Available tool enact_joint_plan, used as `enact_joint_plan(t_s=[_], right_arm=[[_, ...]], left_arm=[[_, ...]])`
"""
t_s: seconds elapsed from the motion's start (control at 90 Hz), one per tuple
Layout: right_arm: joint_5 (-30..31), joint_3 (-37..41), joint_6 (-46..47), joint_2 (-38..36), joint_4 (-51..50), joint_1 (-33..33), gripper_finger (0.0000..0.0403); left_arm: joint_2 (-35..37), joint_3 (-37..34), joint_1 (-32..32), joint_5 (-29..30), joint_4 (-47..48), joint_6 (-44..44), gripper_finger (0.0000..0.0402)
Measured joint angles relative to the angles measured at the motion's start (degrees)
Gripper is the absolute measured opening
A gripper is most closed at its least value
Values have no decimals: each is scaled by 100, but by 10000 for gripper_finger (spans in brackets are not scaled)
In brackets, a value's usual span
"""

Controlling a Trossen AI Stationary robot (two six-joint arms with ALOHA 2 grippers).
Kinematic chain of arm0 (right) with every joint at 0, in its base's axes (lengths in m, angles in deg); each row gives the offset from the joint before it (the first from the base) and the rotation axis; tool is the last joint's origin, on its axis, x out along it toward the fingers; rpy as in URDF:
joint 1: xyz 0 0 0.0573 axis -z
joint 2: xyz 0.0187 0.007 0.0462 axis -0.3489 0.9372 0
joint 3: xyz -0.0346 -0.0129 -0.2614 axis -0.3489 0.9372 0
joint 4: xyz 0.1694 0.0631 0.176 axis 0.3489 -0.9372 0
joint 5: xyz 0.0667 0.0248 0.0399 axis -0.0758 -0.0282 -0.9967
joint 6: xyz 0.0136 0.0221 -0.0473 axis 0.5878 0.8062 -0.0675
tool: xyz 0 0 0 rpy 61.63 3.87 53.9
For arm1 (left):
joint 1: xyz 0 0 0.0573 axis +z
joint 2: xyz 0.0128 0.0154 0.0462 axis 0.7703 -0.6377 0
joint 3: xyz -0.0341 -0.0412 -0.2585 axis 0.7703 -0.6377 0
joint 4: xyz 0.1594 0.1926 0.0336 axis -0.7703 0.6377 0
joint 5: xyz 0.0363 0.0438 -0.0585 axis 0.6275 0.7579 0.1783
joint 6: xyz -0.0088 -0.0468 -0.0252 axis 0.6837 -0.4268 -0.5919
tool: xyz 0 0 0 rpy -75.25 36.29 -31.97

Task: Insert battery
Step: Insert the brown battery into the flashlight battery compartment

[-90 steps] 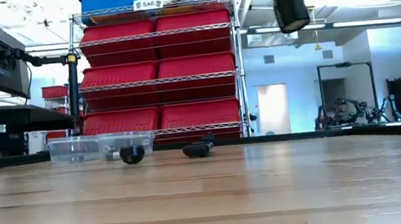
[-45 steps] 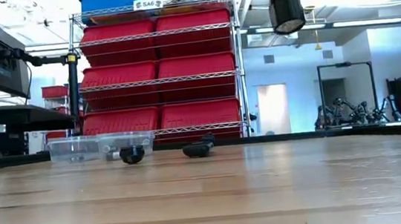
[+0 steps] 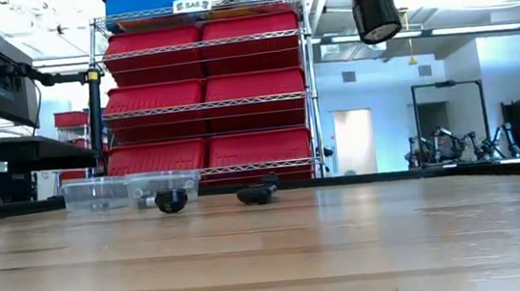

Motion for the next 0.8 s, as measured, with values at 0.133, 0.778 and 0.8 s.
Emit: enact_joint_plan(t_s=[0.133, 0.778, 0.8], right_arm=[[-41, -276, 19, -126, -549, -2, 164], [131, 483, 287, -77, -467, 54, 260], [133, 485, 264, -32, -350, 82, 260]], left_arm=[[15, 13, 57, -4, 49, -5, 136], [37, 24, 136, -44, 55, 203, 136], [37, 24, 136, -44, 53, 204, 136]])
